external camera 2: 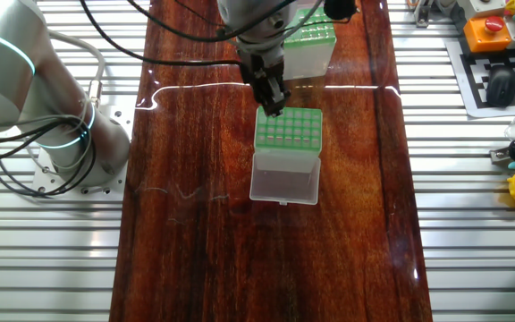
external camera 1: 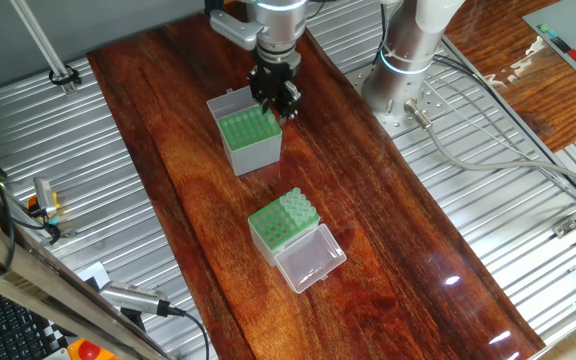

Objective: Transfer all large pipette tips from one holder to another

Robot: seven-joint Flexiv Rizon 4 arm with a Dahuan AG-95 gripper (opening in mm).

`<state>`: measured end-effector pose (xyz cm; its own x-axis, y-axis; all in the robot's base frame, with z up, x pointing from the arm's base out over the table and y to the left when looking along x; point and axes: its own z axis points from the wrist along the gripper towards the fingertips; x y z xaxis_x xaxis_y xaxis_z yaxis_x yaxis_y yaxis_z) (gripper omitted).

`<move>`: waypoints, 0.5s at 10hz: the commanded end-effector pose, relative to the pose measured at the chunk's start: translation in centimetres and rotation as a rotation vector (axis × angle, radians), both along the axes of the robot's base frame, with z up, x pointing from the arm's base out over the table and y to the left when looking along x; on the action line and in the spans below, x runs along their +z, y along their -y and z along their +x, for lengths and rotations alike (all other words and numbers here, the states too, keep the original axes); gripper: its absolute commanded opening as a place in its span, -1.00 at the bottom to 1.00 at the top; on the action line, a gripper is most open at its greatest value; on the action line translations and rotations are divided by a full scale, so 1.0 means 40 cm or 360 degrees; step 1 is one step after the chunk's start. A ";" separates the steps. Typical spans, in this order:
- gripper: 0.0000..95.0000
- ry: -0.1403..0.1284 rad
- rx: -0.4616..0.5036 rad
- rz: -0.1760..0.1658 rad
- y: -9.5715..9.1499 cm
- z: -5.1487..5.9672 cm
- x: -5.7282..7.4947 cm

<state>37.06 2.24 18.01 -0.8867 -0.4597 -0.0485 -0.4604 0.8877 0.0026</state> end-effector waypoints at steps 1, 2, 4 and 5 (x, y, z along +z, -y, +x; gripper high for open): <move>-0.20 -0.0019 0.0042 -0.0052 -0.001 0.000 -0.002; -0.20 -0.0020 0.0046 -0.0054 -0.001 0.000 -0.002; -0.20 -0.0017 0.0058 -0.0052 0.013 0.003 -0.032; -0.20 -0.0018 0.0057 -0.0054 0.020 0.004 -0.055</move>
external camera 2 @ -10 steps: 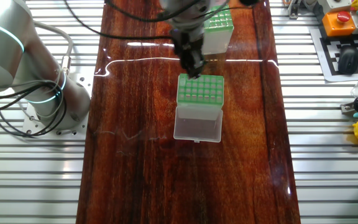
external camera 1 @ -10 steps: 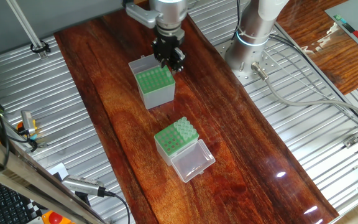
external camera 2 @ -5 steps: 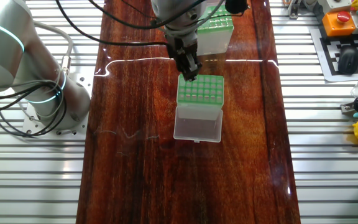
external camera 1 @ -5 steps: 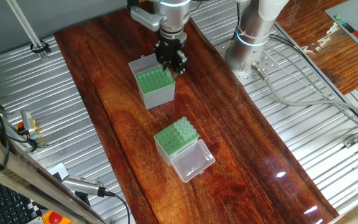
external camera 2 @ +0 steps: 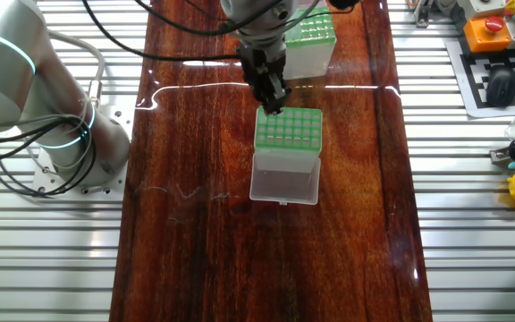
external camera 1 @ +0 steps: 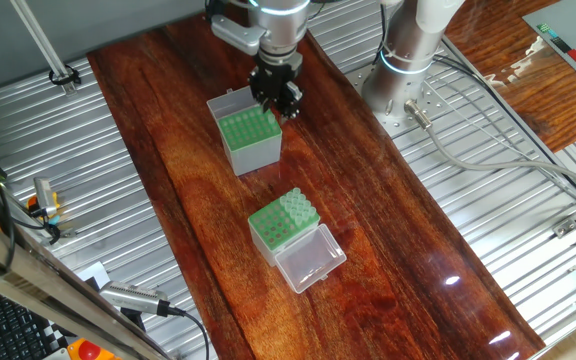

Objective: Transfer all large pipette tips from one holder to another

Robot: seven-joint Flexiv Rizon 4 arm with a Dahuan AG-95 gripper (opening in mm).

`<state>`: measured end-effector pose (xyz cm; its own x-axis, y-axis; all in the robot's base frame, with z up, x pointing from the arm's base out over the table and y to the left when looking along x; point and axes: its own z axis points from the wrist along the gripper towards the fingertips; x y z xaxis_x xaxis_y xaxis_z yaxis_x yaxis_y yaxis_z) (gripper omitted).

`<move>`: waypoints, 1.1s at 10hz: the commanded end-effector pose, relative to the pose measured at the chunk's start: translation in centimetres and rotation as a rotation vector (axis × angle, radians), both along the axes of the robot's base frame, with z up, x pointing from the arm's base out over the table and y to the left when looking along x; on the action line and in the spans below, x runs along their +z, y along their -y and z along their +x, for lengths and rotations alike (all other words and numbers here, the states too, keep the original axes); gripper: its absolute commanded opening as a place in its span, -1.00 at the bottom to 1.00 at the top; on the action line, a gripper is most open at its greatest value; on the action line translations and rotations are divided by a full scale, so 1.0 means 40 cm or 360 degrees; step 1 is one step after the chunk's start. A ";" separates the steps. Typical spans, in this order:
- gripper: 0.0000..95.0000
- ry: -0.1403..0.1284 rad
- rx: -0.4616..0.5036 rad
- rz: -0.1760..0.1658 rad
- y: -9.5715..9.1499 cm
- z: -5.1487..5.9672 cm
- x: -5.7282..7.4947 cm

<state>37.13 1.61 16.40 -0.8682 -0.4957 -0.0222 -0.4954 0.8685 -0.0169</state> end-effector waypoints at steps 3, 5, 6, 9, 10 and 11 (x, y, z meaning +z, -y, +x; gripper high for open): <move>-0.20 0.0007 -0.0013 -0.0005 0.008 0.002 -0.024; -0.60 0.0005 -0.0013 -0.0012 0.011 0.000 -0.023; -0.60 0.0005 -0.0010 -0.0012 0.016 -0.006 -0.023; -0.60 0.0010 -0.0017 -0.0012 0.026 -0.021 -0.034; -0.60 0.0013 -0.0019 -0.0011 0.026 -0.020 -0.040; -0.60 0.0015 -0.0019 -0.0010 0.026 -0.020 -0.043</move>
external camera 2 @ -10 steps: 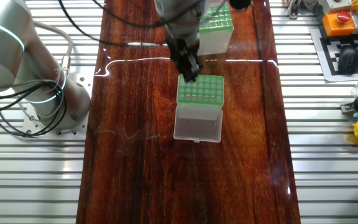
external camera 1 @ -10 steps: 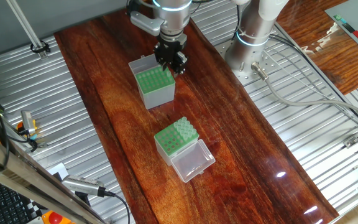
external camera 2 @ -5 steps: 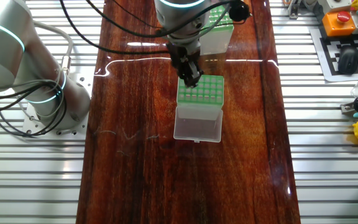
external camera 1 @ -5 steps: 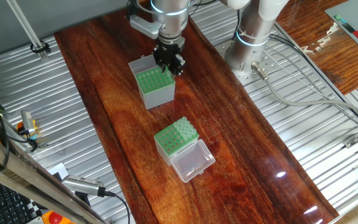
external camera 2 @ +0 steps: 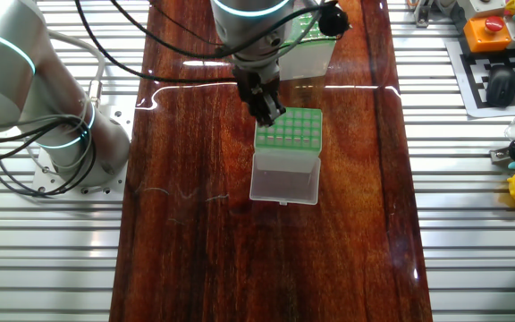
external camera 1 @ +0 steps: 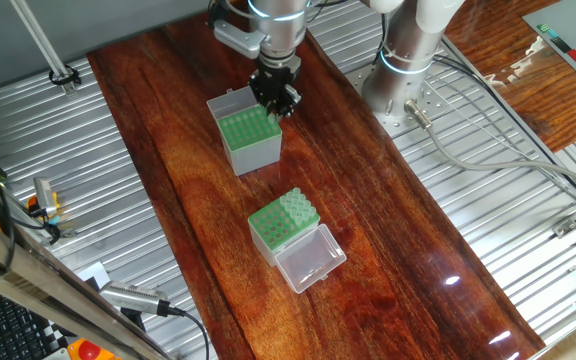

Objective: Transfer all large pipette tips from one holder to another

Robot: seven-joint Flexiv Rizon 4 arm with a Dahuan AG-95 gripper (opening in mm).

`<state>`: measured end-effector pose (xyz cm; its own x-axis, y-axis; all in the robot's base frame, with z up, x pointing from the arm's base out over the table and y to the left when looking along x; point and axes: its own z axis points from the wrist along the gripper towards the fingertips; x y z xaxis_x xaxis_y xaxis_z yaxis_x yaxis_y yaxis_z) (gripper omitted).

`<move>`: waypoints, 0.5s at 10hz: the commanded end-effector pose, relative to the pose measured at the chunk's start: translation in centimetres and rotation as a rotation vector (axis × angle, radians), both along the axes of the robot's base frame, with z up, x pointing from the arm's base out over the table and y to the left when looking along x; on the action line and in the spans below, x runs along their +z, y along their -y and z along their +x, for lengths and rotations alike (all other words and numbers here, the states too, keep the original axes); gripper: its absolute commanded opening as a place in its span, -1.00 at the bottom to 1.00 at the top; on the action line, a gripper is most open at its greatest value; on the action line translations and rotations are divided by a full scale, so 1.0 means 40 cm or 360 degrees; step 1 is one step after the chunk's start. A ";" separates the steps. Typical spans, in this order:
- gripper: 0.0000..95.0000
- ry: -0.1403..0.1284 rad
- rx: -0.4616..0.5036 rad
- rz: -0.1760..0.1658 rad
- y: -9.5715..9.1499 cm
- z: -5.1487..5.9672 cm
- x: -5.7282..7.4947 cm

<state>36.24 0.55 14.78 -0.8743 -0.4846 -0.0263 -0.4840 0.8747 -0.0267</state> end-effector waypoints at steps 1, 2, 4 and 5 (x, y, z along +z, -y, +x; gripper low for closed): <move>-0.60 0.0004 0.0006 0.0003 0.000 0.003 -0.004; -0.60 0.0006 0.0016 0.0008 0.000 0.004 -0.004; -1.00 0.0006 0.0014 0.0008 0.000 0.004 -0.003; -1.00 0.0006 0.0014 0.0011 0.000 0.004 -0.002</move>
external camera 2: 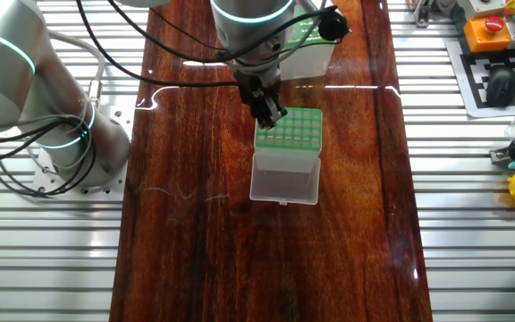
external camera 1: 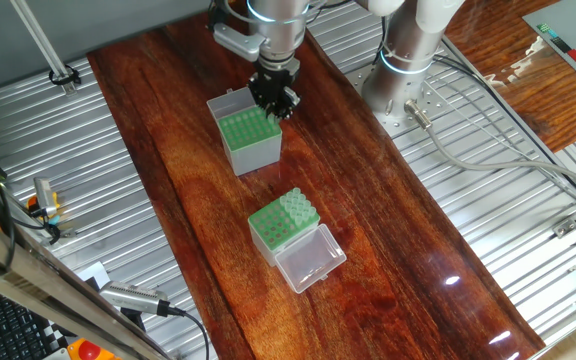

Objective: Transfer all large pipette tips from one holder to another

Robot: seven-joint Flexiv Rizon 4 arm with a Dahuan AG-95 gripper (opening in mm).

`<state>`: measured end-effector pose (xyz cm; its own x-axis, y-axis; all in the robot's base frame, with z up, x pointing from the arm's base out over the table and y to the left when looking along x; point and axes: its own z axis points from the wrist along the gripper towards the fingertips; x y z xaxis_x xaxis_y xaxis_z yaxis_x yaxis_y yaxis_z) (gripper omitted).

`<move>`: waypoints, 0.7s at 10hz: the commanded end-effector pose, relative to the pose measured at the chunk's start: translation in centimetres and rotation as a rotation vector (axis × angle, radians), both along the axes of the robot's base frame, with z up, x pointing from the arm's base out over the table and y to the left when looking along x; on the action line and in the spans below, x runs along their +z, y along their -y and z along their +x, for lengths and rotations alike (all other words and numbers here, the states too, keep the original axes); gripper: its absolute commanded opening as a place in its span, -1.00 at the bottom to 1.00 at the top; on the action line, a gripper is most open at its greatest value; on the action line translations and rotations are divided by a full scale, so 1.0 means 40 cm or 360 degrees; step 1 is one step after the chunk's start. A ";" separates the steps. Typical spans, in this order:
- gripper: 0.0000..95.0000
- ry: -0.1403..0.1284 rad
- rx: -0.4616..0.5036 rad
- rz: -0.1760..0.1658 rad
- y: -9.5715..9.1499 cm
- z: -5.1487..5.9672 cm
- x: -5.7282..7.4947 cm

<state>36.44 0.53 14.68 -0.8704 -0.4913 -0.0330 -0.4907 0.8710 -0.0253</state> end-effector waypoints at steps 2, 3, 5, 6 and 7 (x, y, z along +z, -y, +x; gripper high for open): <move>-1.00 -0.0006 0.0002 0.0007 -0.001 -0.004 0.019; -1.00 -0.0011 0.0005 0.0007 -0.002 -0.007 0.039; -1.00 -0.0013 0.0016 0.0006 -0.003 -0.014 0.076; -1.00 -0.0012 0.0026 0.0006 -0.003 -0.020 0.103; -1.00 -0.0011 0.0037 0.0007 -0.005 -0.025 0.141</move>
